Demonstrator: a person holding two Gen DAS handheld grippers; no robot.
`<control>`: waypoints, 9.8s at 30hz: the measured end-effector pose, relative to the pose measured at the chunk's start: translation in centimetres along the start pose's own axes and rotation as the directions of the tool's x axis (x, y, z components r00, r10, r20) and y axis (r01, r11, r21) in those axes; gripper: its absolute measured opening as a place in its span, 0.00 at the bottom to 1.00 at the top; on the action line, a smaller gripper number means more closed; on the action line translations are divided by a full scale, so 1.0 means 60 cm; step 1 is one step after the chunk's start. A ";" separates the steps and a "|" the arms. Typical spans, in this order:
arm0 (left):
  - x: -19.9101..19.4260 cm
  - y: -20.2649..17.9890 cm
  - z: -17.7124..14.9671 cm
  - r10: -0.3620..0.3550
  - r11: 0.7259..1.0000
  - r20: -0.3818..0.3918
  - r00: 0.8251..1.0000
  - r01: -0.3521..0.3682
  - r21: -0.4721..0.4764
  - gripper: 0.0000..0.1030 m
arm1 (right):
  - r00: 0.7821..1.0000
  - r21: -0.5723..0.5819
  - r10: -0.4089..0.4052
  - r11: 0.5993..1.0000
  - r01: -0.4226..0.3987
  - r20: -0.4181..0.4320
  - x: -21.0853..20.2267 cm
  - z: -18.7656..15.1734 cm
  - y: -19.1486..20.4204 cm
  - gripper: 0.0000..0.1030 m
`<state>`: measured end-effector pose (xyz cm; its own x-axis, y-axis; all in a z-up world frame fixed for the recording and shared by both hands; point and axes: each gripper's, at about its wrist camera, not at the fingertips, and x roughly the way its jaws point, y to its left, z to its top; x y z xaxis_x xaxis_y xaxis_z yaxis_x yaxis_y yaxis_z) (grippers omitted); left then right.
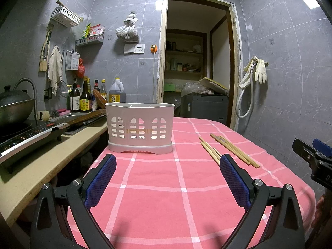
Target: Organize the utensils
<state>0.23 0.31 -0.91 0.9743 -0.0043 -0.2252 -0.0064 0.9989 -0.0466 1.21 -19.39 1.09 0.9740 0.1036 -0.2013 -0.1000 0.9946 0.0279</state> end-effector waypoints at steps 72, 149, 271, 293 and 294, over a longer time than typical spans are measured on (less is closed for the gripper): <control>0.039 0.006 0.050 0.015 1.000 0.047 0.999 -0.016 0.010 0.95 | 0.998 -0.064 0.001 0.998 0.003 0.066 0.028 0.057 -0.007 1.00; 0.475 -0.092 0.026 -0.203 0.975 -0.665 0.719 0.211 -0.069 0.26 | 0.754 0.017 0.173 0.978 -0.210 -0.634 0.488 0.037 -0.081 0.40; 0.328 0.244 0.202 0.000 0.961 -0.033 0.999 -0.009 -0.276 0.41 | 0.861 0.063 0.509 0.858 -0.509 0.024 0.424 0.191 0.200 0.65; 0.233 0.071 0.215 -0.146 0.978 0.056 0.988 0.152 -0.139 0.95 | 0.946 0.018 0.310 0.949 -0.313 0.098 0.239 0.227 -0.006 1.00; 0.235 0.057 0.209 -0.160 0.978 0.043 0.986 0.164 -0.130 0.95 | 0.949 0.013 0.302 0.952 -0.305 0.091 0.236 0.223 -0.012 1.00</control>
<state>16.77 4.27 7.96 0.9715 -0.1621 -0.1727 0.1247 0.9700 -0.2088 17.78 -18.73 11.31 0.9125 0.3983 -0.0930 -0.3893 0.9156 0.1006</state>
